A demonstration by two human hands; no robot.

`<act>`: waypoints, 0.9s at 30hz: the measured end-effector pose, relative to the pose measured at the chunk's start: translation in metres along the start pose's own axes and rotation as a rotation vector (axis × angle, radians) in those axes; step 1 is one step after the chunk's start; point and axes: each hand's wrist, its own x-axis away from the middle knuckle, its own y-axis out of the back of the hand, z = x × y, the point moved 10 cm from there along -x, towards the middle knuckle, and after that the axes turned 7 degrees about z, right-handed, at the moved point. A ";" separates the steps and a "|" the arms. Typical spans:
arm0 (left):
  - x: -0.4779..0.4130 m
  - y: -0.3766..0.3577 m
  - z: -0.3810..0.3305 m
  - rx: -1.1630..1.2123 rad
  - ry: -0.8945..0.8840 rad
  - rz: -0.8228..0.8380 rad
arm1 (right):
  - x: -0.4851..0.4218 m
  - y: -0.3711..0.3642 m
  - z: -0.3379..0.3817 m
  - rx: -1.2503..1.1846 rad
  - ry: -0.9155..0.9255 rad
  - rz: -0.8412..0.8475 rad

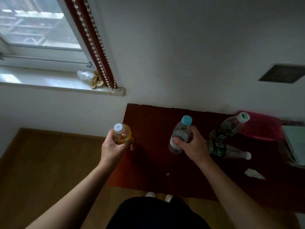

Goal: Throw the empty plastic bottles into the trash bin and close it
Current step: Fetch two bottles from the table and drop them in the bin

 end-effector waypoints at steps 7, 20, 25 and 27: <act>0.127 0.035 0.037 0.133 0.142 -0.398 | 0.022 -0.078 0.034 0.093 0.136 0.402; 0.459 0.074 0.206 0.398 0.617 -1.097 | 0.186 -0.297 0.081 0.326 0.399 1.152; 0.555 0.078 0.254 0.488 0.759 -1.282 | 0.244 -0.365 0.087 0.450 0.469 1.253; 0.576 0.085 0.271 0.511 0.786 -1.295 | 0.260 -0.388 0.085 0.482 0.459 1.270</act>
